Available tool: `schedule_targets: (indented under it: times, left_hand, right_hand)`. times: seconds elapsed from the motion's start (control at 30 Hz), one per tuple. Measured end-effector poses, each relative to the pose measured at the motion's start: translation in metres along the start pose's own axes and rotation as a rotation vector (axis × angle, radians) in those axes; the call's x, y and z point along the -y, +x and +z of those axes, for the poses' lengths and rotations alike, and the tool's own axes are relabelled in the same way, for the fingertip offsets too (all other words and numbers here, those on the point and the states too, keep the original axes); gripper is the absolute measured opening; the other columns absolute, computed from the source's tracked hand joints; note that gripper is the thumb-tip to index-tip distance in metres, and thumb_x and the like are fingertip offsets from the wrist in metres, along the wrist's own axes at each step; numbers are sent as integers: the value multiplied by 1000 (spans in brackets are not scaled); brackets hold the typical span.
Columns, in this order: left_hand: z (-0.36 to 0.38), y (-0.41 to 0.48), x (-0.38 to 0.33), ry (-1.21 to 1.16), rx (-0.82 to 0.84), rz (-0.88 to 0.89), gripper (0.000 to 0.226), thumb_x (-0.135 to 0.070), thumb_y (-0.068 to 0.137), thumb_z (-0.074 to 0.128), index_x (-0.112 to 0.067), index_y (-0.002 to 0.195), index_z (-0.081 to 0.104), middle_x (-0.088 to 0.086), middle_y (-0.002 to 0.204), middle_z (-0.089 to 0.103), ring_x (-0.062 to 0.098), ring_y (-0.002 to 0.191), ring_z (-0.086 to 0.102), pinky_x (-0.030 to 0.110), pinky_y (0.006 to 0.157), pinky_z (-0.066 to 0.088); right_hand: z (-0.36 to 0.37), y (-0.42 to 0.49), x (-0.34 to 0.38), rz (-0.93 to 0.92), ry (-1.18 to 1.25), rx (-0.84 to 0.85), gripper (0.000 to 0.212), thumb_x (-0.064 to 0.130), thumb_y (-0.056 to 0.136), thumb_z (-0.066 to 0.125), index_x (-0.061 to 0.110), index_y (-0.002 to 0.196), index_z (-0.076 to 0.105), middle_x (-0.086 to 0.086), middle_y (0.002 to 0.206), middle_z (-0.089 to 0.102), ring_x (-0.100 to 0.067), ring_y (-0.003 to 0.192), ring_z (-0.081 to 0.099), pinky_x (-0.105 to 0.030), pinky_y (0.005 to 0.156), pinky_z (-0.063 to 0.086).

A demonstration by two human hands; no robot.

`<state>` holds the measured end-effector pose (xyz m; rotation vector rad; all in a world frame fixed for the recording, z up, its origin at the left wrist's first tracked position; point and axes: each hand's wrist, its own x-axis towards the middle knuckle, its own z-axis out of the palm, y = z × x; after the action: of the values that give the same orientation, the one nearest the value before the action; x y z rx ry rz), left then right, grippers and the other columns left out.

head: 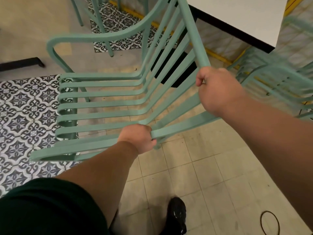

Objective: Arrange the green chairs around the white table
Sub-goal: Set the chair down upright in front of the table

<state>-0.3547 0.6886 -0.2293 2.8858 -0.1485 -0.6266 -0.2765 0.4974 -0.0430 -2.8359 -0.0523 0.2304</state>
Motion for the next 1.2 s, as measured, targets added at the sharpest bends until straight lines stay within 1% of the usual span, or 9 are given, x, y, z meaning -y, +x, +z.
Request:
schedule_targets:
  times: [0.13, 0.27, 0.4, 0.5, 0.77, 0.93, 1.0, 1.1, 1.2]
  left_hand:
    - [0, -2, 2, 32, 5, 43, 34, -57, 91, 49, -24, 85, 56, -4, 70, 53, 24, 73, 58, 35, 66, 51]
    - [-3, -4, 5, 62, 26, 91, 32, -53, 93, 49, -23, 85, 54, -5, 66, 50, 23, 70, 56, 34, 63, 46]
    - [-6, -13, 15, 71, 56, 110, 29, -52, 92, 50, -25, 84, 56, -7, 65, 51, 21, 70, 57, 34, 66, 54]
    - [-8, -21, 28, 88, 83, 122, 28, -52, 92, 51, -26, 84, 57, -8, 65, 50, 21, 72, 59, 34, 70, 58]
    - [-12, -24, 63, 120, 108, 204, 27, -50, 91, 54, -25, 80, 53, -8, 64, 49, 21, 71, 56, 32, 67, 53]
    - [-15, -22, 94, 181, 41, 252, 24, -44, 87, 58, -22, 82, 65, -6, 65, 54, 21, 64, 54, 28, 60, 43]
    - [-17, -21, 108, 182, 6, 268, 22, -43, 84, 61, -23, 77, 62, -5, 65, 53, 21, 63, 52, 27, 60, 40]
    - [-17, -19, 125, 166, -65, 296, 23, -43, 79, 67, -21, 73, 65, -6, 62, 51, 21, 59, 50, 27, 59, 38]
    - [-16, -16, 136, 174, -100, 307, 27, -47, 74, 67, -20, 71, 66, -5, 60, 53, 21, 57, 49, 27, 57, 36]
  right_hand:
    - [1, -8, -2, 27, 10, 5, 22, 10, 98, 46, 28, 100, 58, -5, 106, 40, -21, 70, 45, -32, 57, 33]
    - [0, -16, 1, 49, 4, 12, 21, 9, 98, 46, 28, 99, 57, -4, 103, 40, -23, 72, 47, -32, 56, 32]
    - [1, -26, 10, 76, 22, 51, 26, 4, 96, 44, 26, 99, 56, 3, 87, 32, -19, 69, 42, -29, 53, 30]
    - [4, -39, 19, 79, 40, 63, 24, 4, 97, 43, 24, 100, 56, 6, 87, 31, -19, 69, 43, -29, 52, 28]
    - [15, -58, 45, 125, 64, 76, 20, 5, 97, 42, 20, 103, 54, 2, 86, 31, -23, 68, 46, -28, 52, 30]
    - [21, -69, 67, 155, 117, 105, 17, 6, 98, 41, 19, 104, 51, 2, 88, 30, -22, 69, 49, -28, 52, 32]
    - [26, -74, 76, 158, 136, 127, 18, 7, 98, 42, 20, 108, 47, 2, 89, 30, -21, 69, 47, -27, 52, 30]
    - [29, -80, 88, 163, 157, 153, 18, 9, 99, 43, 22, 112, 44, 1, 92, 29, -20, 70, 47, -26, 52, 29]
    - [29, -81, 96, 183, 152, 177, 19, 9, 100, 44, 24, 113, 42, -2, 101, 31, -17, 70, 46, -23, 51, 27]
